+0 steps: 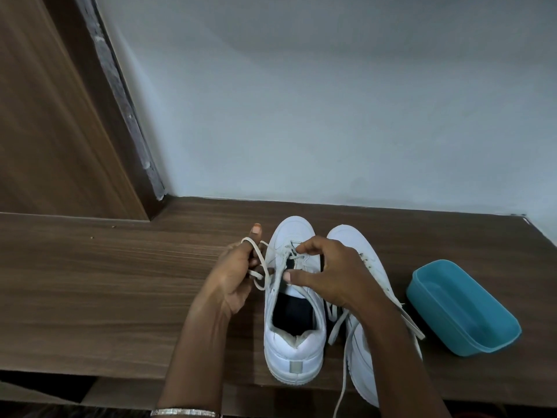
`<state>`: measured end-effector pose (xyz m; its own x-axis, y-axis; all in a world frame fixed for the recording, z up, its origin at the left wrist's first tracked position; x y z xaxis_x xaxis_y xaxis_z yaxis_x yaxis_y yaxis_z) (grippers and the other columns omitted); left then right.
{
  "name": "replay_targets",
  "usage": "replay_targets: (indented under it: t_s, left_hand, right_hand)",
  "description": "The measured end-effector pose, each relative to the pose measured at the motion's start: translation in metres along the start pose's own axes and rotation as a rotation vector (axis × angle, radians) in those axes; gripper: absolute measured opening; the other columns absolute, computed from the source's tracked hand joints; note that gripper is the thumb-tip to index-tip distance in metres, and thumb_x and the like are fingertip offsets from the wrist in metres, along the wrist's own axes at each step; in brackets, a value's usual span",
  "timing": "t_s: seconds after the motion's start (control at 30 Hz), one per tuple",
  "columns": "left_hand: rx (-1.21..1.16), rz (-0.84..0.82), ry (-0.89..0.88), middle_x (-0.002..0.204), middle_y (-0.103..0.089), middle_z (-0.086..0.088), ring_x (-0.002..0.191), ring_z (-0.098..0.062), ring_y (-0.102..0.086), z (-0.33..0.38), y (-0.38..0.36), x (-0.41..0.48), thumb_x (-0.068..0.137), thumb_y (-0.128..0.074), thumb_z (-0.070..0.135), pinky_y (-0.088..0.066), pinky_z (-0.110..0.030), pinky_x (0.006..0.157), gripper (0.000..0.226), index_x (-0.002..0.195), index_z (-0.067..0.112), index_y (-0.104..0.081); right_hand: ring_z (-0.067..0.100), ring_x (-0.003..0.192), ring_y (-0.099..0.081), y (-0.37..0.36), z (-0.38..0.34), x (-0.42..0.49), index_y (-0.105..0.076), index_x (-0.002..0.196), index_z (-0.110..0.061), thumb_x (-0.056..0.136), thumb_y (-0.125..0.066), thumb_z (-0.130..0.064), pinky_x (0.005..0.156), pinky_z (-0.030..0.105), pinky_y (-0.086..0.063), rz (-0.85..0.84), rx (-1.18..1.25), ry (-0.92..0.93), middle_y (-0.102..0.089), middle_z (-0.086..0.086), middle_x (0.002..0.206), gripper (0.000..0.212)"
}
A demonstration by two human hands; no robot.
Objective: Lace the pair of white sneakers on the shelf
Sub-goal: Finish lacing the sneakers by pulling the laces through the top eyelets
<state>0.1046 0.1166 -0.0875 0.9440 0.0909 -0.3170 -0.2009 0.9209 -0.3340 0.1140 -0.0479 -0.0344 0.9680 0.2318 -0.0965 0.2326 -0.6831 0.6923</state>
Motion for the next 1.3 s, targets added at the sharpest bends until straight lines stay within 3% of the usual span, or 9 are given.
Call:
replay_targets:
  t_s: [0.17, 0.3, 0.43, 0.53, 0.6, 0.7, 0.9, 1.1, 1.3]
  left_hand:
    - [0.319, 0.079, -0.142, 0.051, -0.055, -0.003, 0.050, -0.021, -0.046, 0.019, 0.013, -0.006, 0.089, -0.071, 0.042, -0.034, -0.026, 0.050, 0.040, 0.070, 0.006, -0.065]
    - [0.559, -0.006, -0.235, 0.073, -0.073, 0.006, 0.050, -0.001, -0.058, 0.032, 0.003, -0.015, 0.083, -0.079, 0.022, -0.039, -0.014, 0.045, 0.010, 0.092, 0.017, -0.077]
    - [0.754, 0.027, -0.292, 0.080, -0.077, 0.012, 0.076, -0.004, -0.071, 0.032, 0.004, -0.010, 0.080, -0.083, 0.027, -0.052, -0.023, 0.067, 0.005, 0.084, 0.025, -0.082]
    - [0.852, 0.080, -0.354, 0.054, -0.061, 0.015, 0.049, -0.010, -0.052, 0.035, 0.007, -0.007, 0.082, -0.080, 0.035, -0.041, -0.028, 0.054, 0.024, 0.070, 0.014, -0.075]
    - [0.830, 0.034, -0.362, 0.048, -0.051, 0.013, 0.045, -0.006, -0.043, 0.031, 0.000, -0.007, 0.089, -0.075, 0.031, -0.036, -0.025, 0.052, 0.029, 0.068, 0.012, -0.069]
    - [0.697, 0.007, -0.290, 0.062, -0.066, 0.003, 0.054, -0.010, -0.056, 0.021, -0.005, -0.007, 0.095, -0.066, 0.023, -0.043, -0.029, 0.058, 0.024, 0.074, 0.013, -0.067]
    - [0.453, 0.044, -0.113, 0.082, -0.076, -0.009, 0.072, -0.023, -0.067, 0.010, 0.002, -0.007, 0.099, -0.061, 0.015, -0.052, -0.039, 0.072, 0.020, 0.085, 0.002, -0.065]
    - [0.668, 0.057, -0.183, 0.071, -0.074, 0.000, 0.058, -0.010, -0.063, 0.021, 0.001, -0.012, 0.096, -0.066, 0.024, -0.048, -0.026, 0.055, 0.023, 0.077, 0.011, -0.071]
    - [0.655, 0.050, -0.104, 0.062, -0.065, -0.005, 0.060, -0.019, -0.059, 0.010, 0.006, -0.004, 0.096, -0.064, 0.030, -0.045, -0.034, 0.063, 0.040, 0.058, 0.022, -0.068]
  right_hand:
    - [0.008, 0.092, -0.066, 0.015, 0.010, 0.003, -0.072, 0.099, -0.022, 0.086, -0.077, -0.029, 0.077, 0.020, -0.048, 0.074, -0.096, -0.025, -0.071, -0.010, 0.090, 0.016]
    - [0.011, 0.092, -0.068, 0.010, 0.007, 0.002, -0.077, 0.096, -0.024, 0.085, -0.078, -0.028, 0.077, 0.025, -0.048, 0.095, -0.188, -0.024, -0.074, -0.008, 0.094, 0.012]
    - [0.012, 0.082, -0.068, 0.012, 0.005, 0.001, -0.079, 0.083, -0.023, 0.087, -0.076, -0.031, 0.067, 0.024, -0.044, 0.145, -0.250, -0.030, -0.074, -0.007, 0.084, 0.010]
    - [0.012, 0.077, -0.066, 0.012, 0.003, 0.002, -0.073, 0.081, -0.018, 0.091, -0.067, -0.025, 0.065, 0.027, -0.050, 0.154, -0.259, -0.027, -0.071, -0.007, 0.079, 0.013]
    - [0.013, 0.073, -0.066, 0.013, 0.002, 0.002, -0.069, 0.079, -0.014, 0.091, -0.062, -0.017, 0.066, 0.032, -0.055, 0.152, -0.212, -0.018, -0.069, -0.003, 0.076, 0.014]
    - [0.022, 0.059, -0.064, 0.015, 0.003, 0.003, -0.066, 0.078, -0.004, 0.089, -0.060, -0.012, 0.061, 0.039, -0.058, 0.133, -0.102, -0.022, -0.069, 0.008, 0.070, 0.015]
    - [0.007, 0.036, -0.049, 0.014, 0.012, 0.001, -0.064, 0.080, -0.005, 0.088, -0.061, -0.012, 0.043, 0.024, -0.042, 0.106, 0.061, -0.086, -0.063, 0.004, 0.061, 0.010]
    - [0.010, 0.032, -0.050, 0.016, 0.013, -0.002, -0.064, 0.076, -0.006, 0.086, -0.063, -0.010, 0.037, 0.019, -0.039, 0.106, 0.101, -0.105, -0.061, 0.003, 0.052, 0.011]
    - [0.009, 0.031, -0.050, 0.016, 0.014, -0.001, -0.067, 0.080, -0.005, 0.089, -0.063, -0.011, 0.038, 0.019, -0.040, 0.091, 0.113, -0.109, -0.063, 0.003, 0.054, 0.011]
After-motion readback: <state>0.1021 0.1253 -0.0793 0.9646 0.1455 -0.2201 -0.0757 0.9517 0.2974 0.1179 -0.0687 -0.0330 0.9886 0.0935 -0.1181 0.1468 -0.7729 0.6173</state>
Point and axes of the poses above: each hand's wrist, its own x-axis towards the middle knuckle, its own y-axis out of the back of the hand, z = x × y, the point moved 9 cm from there along x, towards the middle knuckle
